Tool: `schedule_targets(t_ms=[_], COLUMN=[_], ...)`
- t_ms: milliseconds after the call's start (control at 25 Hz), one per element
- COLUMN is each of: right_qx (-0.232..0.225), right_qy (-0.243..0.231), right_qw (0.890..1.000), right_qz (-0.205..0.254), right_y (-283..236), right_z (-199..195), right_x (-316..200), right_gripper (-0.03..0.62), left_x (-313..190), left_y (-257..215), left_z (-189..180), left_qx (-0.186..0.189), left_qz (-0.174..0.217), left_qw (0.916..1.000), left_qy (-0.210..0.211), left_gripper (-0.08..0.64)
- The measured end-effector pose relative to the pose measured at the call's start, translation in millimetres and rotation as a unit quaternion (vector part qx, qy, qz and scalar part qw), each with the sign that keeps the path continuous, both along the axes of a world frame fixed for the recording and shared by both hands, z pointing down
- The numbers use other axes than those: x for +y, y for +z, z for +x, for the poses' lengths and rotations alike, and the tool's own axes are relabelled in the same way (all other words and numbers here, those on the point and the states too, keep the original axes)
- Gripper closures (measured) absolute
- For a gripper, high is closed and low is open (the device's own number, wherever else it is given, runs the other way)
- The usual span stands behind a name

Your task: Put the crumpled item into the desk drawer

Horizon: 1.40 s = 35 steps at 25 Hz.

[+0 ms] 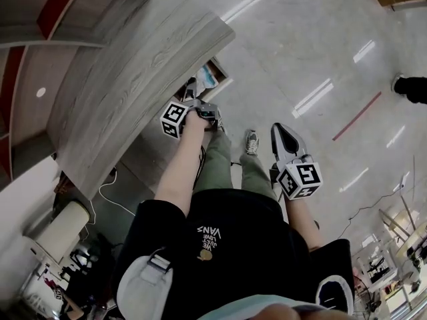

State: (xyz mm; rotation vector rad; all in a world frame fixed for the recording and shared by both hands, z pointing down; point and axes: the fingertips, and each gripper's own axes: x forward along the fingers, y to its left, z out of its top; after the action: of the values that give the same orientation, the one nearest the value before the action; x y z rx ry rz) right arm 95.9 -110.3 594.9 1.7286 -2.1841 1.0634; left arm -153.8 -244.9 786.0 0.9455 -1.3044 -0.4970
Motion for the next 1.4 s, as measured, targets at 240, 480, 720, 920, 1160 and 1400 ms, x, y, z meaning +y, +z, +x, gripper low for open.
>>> schedule_targets(t_ms=[240,480,720,920,1160,1400], right_qx=[0.000,-0.001,-0.003,-0.004,-0.006,-0.005], right_qy=[0.001,-0.004,-0.010,-0.015,-0.027,-0.041], right_qw=[1.000,1.000,1.000,1.000,0.999,0.999], right_qz=[0.003,0.006,0.011,0.017,0.024,0.031], right_y=[-3.4,-4.5,-6.7,-11.5,-15.5,-20.7], right_z=[0.7,-0.1,-3.6,-4.7,-8.0,-13.1], right_x=[0.4,0.2,2.4,3.3,4.8,5.8], right_gripper=[0.589,0.589,0.589,0.589,0.589,0.589], left_x=[5.3,11.0,21.2,30.0,39.4,46.9], left_y=[-3.2,-5.9,-13.2,-21.3,-28.8,-37.1], left_z=[-0.1,-4.4,-8.0,-9.1,-12.1,-14.2], left_qx=[0.002,-0.003,-0.002,0.004,0.008,0.015], left_qz=[-0.004,-0.010,-0.008,-0.002,0.004,0.018], left_qw=[1.0000,0.9999,1.0000,1.0000,0.9998,0.9996], left_qy=[-0.003,-0.002,-0.001,-0.005,-0.015,-0.019], left_gripper=[0.217,0.203,0.199,0.199,0.199,0.200])
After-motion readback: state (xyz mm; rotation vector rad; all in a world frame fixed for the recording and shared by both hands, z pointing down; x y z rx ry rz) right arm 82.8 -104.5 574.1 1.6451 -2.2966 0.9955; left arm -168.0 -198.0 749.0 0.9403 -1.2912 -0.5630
